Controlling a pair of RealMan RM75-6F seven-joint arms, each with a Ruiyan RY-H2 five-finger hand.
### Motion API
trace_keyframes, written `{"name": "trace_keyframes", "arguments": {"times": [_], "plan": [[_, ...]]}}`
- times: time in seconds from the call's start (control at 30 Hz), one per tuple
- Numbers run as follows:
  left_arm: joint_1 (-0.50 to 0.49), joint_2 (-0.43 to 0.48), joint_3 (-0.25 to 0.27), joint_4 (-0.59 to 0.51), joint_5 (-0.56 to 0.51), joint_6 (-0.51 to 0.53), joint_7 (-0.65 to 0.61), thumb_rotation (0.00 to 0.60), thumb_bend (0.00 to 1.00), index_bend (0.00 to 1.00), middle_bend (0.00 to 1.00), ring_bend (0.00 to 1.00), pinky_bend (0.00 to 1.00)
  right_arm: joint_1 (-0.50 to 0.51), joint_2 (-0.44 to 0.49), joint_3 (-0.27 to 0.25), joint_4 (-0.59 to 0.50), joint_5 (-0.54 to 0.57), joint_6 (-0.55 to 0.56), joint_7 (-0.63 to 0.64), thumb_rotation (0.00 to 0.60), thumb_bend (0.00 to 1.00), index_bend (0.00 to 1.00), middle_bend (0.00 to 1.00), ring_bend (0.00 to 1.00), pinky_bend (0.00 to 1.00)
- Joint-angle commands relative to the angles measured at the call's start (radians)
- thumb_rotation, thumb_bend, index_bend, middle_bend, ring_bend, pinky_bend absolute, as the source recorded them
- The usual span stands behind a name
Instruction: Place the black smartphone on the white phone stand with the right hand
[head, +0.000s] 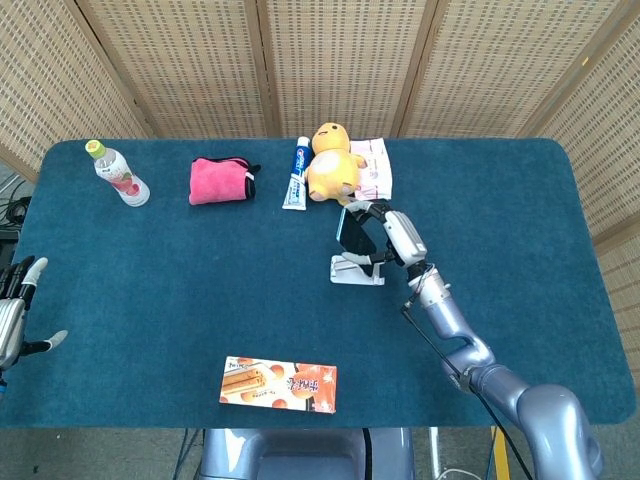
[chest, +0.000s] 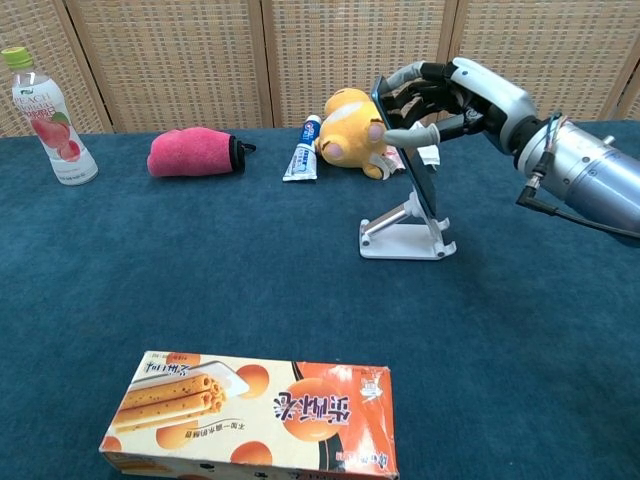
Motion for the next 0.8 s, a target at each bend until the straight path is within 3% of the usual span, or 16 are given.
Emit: {"name": "trace_keyframes", "arguments": {"times": [0.03,0.8], "plan": [[0.000,0.000,-0.001,0.000,-0.002,0.000,0.001,0.600,0.00,0.00,0.00,0.00,0.00,0.004,-0.023,-0.008,0.037,-0.001,0.005,0.022,0.600,0.65,0.44,0.55,0.48,0.24],[-0.008,-0.008,-0.001,0.000,-0.016,-0.006,0.019,0.600,0.00,0.00,0.00,0.00,0.00,0.001,-0.113,-0.053,0.211,-0.008,0.004,0.107,0.600,0.65,0.44,0.55,0.48,0.24]]}}
